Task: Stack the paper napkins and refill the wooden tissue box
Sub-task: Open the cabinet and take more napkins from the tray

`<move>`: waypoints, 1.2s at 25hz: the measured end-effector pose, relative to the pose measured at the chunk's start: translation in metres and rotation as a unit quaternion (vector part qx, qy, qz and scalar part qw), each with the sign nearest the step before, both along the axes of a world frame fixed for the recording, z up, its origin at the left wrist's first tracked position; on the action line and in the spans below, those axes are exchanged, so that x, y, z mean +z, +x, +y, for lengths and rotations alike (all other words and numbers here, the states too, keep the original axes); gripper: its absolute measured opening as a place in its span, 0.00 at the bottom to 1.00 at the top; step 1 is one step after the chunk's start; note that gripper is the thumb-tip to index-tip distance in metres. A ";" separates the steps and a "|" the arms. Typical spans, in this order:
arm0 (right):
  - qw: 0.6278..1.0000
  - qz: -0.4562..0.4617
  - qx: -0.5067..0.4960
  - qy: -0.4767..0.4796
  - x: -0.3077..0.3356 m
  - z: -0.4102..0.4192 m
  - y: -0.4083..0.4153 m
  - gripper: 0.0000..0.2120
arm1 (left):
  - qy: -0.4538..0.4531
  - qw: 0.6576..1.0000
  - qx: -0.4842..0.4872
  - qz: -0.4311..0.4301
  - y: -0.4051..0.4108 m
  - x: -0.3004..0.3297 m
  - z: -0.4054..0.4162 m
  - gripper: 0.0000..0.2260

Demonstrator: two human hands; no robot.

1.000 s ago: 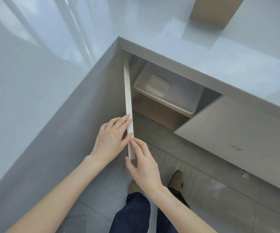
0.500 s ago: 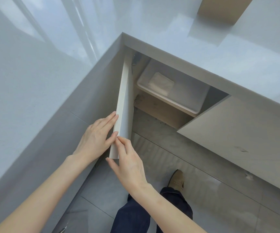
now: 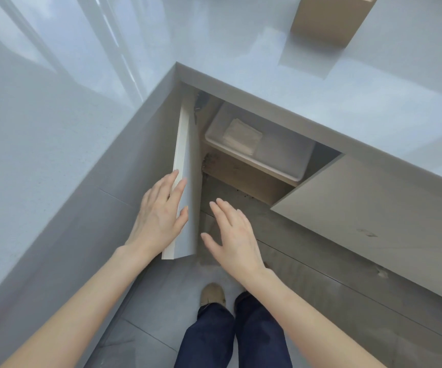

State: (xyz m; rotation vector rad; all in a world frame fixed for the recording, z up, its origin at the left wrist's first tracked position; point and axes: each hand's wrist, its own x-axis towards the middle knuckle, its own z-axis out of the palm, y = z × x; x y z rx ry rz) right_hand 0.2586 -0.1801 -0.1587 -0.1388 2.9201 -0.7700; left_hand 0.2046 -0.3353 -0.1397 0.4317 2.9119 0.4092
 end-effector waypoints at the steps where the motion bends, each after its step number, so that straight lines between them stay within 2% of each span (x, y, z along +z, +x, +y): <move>1: 1.000 -0.016 -0.001 0.002 0.004 0.007 -0.005 0.28 | -0.004 1.000 -0.011 -0.006 -0.003 0.003 0.005 0.24; 5: 0.998 -0.055 -0.016 0.012 0.012 0.031 -0.022 0.29 | -0.015 0.999 -0.045 -0.009 -0.017 0.012 0.031 0.25; 11: 0.994 -0.086 -0.035 0.051 0.011 0.074 -0.064 0.29 | -0.067 0.995 -0.042 -0.056 -0.060 0.004 0.076 0.26; 15: 0.991 -0.110 -0.035 0.072 0.002 0.101 -0.096 0.28 | -0.065 0.995 -0.033 -0.063 -0.089 -0.013 0.104 0.26; 23: 0.976 -0.196 -0.003 0.089 -0.062 0.137 -0.154 0.29 | -0.057 0.992 -0.011 -0.111 -0.144 -0.079 0.131 0.27; 30: 0.978 -0.199 -0.044 0.048 -0.125 0.144 -0.189 0.28 | -0.040 0.985 0.013 -0.168 -0.178 -0.141 0.134 0.26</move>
